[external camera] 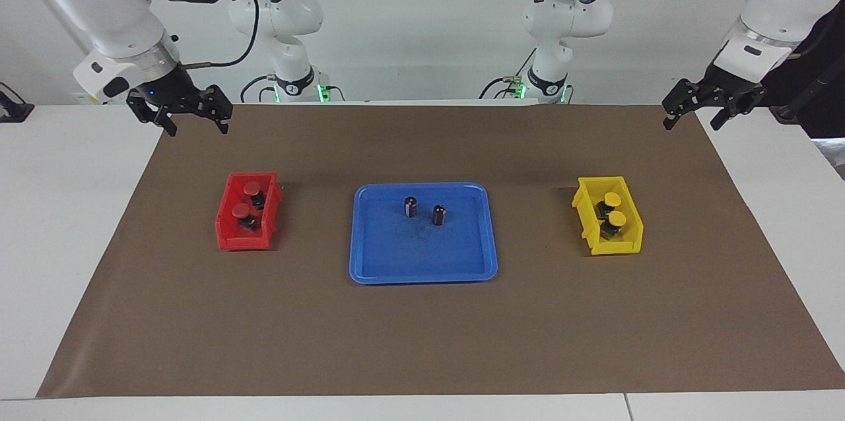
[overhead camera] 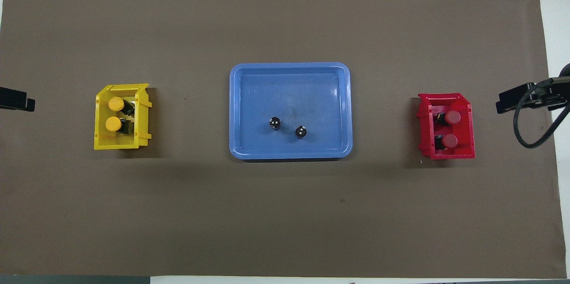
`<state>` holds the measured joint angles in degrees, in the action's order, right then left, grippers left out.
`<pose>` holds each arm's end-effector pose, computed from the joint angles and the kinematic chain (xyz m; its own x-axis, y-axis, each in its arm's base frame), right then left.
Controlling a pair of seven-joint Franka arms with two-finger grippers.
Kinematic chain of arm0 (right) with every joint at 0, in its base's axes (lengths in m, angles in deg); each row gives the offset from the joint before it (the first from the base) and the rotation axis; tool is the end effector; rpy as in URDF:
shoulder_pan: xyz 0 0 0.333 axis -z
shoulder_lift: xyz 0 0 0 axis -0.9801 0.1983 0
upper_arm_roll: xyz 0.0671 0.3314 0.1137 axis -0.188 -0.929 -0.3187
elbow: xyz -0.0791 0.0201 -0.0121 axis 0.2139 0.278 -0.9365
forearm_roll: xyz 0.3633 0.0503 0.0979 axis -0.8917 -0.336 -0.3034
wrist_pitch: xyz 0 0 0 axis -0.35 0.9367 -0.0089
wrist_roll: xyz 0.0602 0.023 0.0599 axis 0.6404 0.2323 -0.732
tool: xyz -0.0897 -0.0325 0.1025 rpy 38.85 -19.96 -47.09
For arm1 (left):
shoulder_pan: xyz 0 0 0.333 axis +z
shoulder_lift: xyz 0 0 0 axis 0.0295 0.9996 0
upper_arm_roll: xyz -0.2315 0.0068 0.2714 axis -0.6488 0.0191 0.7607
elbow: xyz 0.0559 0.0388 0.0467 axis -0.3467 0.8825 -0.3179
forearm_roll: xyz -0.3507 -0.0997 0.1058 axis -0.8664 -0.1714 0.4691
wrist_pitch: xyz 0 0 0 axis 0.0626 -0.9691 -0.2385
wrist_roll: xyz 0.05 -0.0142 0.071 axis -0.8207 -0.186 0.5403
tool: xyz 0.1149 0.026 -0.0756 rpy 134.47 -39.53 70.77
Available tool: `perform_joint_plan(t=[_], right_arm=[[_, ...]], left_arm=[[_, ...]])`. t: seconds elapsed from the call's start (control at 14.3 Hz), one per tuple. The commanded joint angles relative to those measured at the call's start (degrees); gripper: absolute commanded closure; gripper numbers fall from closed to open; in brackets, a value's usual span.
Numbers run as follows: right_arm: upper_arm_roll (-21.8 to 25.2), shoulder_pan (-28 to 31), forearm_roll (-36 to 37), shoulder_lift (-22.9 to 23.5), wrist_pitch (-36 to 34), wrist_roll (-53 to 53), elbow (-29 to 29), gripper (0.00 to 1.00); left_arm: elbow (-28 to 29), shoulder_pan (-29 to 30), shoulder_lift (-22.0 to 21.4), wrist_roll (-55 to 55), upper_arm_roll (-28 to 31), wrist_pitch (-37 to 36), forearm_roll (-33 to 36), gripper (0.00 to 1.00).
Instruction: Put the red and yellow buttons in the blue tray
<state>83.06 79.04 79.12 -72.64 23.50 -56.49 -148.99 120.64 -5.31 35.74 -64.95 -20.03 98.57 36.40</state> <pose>0.5247 -0.0232 0.6077 0.9961 0.0307 -0.0828 0.0307 -0.9995 -0.0016 0.5175 0.0234 0.6253 0.9953 -0.0929 0.0264 -0.0933 -0.9955 0.0163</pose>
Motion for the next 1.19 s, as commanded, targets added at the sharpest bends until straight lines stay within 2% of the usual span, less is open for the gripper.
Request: perform_joint_plan(t=[0.0, 0.63, 0.98, 1.12], right_arm=[[-0.5, 0.6, -0.3, -0.3, -0.2, -0.8, 0.3, 0.0], [-0.5, 0.5, -0.6, -0.8, -1.6, -0.5, -0.5, 0.0], [-0.7, -0.1, -0.6, -0.6, 3.8, -0.1, -2.7, 0.0], [-1.0, -0.1, -0.6, 1.7, 6.4, 0.8, -3.0, 0.0]], left_arm=[[0.4, 0.5, -0.9, -0.3, -0.4, -0.8, 0.9, 0.0], [0.4, 0.5, -0.9, -0.3, -0.4, -0.8, 0.9, 0.0], [0.4, 0.5, -0.9, -0.3, -0.4, -0.8, 0.9, 0.0], [0.5, 0.5, -0.9, -0.3, -0.4, -0.8, 0.9, 0.0]])
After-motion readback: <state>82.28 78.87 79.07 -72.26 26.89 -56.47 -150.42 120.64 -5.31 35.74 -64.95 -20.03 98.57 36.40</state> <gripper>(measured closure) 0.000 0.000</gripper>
